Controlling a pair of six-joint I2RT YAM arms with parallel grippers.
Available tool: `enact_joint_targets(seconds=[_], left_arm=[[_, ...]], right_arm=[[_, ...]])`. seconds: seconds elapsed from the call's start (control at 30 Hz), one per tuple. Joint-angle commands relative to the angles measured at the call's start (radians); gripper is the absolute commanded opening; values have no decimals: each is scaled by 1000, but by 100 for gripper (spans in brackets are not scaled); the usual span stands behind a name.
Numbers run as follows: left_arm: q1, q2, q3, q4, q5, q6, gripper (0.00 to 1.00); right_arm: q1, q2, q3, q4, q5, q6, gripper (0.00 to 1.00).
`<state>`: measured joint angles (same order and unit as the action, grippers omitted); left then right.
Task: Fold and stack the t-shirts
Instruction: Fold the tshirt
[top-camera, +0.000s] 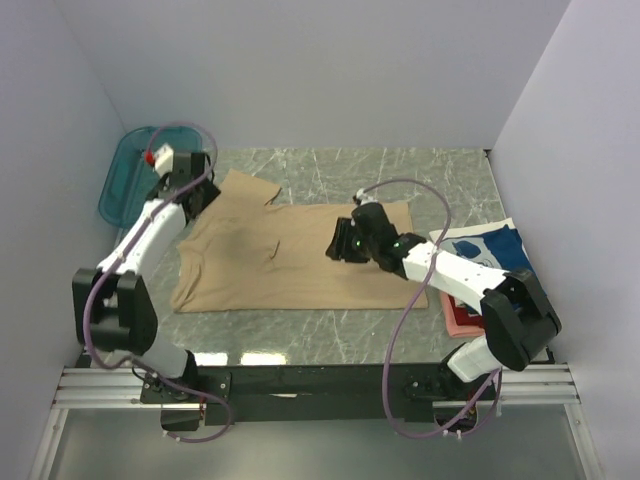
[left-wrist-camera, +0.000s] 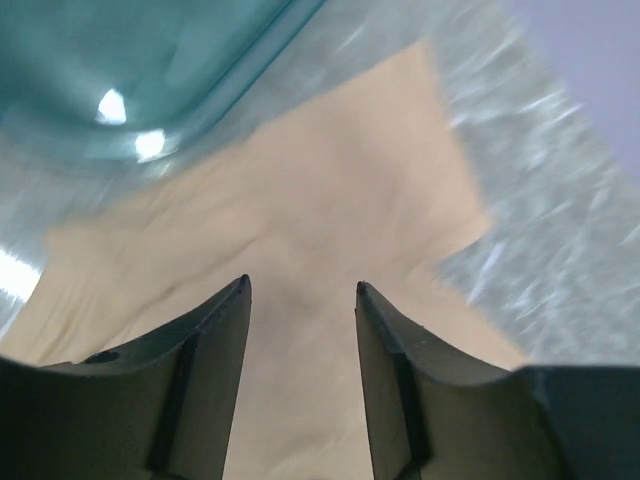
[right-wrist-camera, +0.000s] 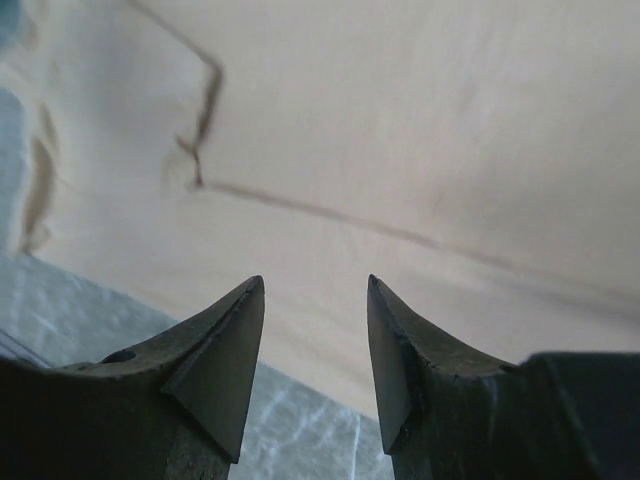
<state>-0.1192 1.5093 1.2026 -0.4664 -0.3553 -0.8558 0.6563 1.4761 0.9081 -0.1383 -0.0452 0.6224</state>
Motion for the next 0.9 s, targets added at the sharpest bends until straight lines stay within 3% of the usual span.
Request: enact_joint_targets(seconds=[0.0,0.3,0.57,0.87], left_arm=[[4,145,199,37,19,128,52],[9,613,616,112,53,429,64],[12,793,739,229,110,546,71],[13,974,968,124,58,572,67]], right_arm=[[-73,-1,103,-26,-27,-38,53],[-216,64,221,-41,-122,-79,55],[-265,92,195,-27,-131,-116,55],[-296,101,146,9,-145,-112,55]])
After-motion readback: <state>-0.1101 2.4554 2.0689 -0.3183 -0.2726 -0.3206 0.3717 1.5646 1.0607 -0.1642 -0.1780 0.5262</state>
